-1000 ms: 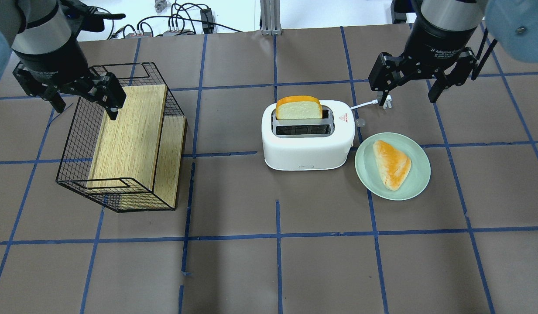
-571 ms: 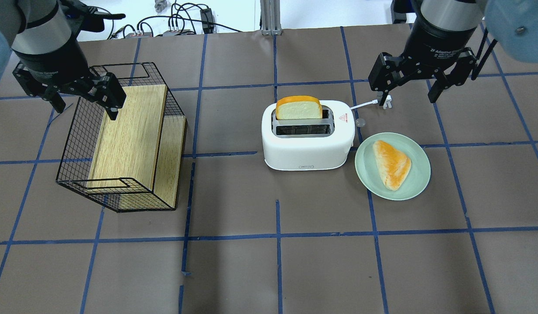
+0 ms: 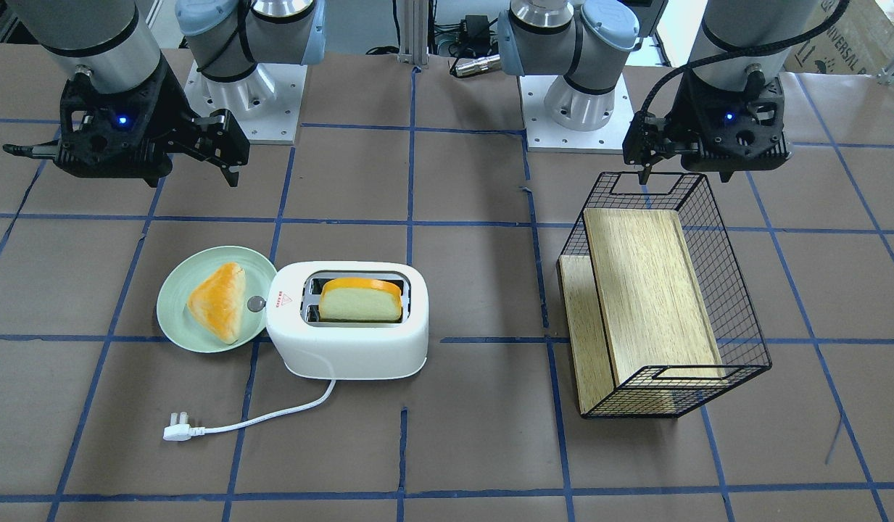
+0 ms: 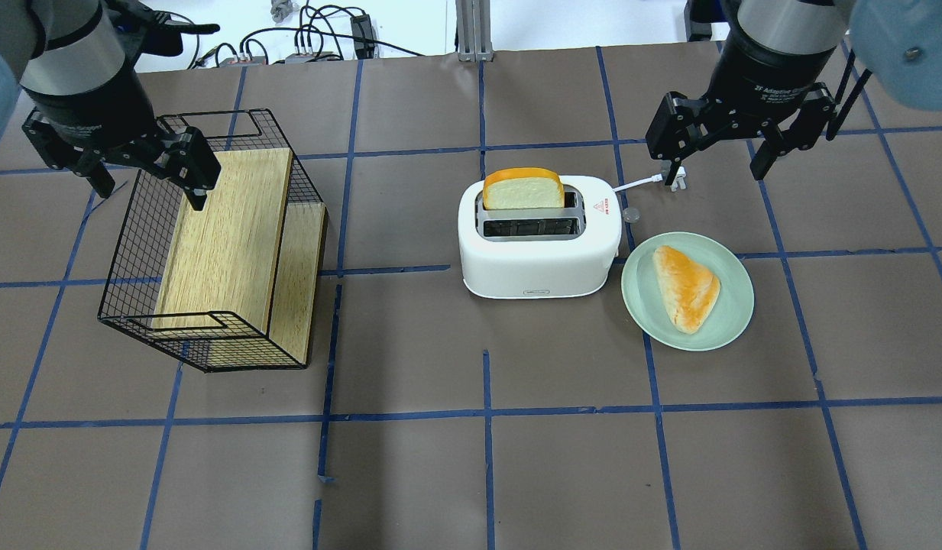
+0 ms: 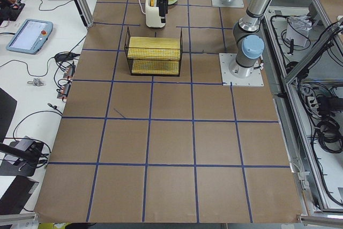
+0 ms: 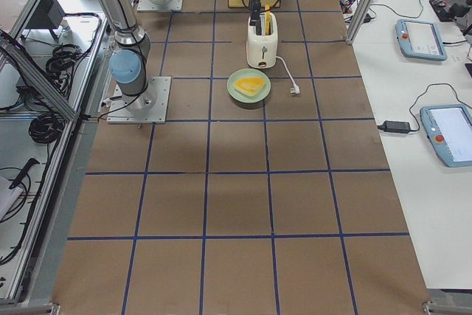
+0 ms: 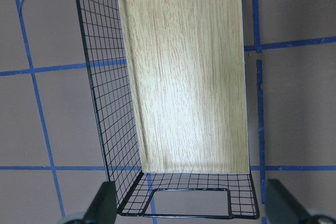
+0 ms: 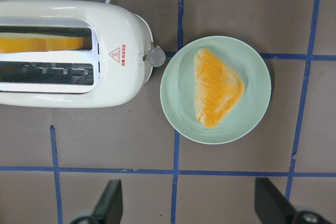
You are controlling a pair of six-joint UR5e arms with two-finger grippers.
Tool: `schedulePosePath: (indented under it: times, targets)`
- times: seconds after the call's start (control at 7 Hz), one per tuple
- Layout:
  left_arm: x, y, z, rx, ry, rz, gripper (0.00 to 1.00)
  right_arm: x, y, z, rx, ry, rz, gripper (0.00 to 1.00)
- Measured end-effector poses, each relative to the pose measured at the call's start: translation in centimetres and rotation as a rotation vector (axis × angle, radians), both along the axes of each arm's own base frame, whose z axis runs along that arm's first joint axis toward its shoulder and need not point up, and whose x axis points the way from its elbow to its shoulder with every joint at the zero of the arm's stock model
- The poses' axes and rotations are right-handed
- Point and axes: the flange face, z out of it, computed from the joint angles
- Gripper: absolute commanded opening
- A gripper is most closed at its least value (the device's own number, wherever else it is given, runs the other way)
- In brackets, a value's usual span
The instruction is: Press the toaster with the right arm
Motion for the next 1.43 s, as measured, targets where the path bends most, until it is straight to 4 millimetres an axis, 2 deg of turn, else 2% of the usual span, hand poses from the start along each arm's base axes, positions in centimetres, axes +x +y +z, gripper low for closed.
schedulePosePath:
  times: [0.29,0.71,1.0,1.43]
  targets:
    - [0.0,0.0,0.0,0.000,0.000,0.000,1.00,0.2,-0.1,0.1,-0.009,-0.026,0.144,0.07]
    - [0.0,0.0,0.0,0.000,0.000,0.000,1.00,0.5,-1.0,-0.5,-0.049,-0.075,0.584,0.07]
    - [0.0,0.0,0.0,0.000,0.000,0.001,1.00,0.4,-2.3,-3.3,-0.067,-0.081,0.875,0.07]
    - [0.0,0.0,0.0,0.000,0.000,0.001,1.00,0.3,-3.4,-9.0,-0.077,-0.085,1.239,0.07]
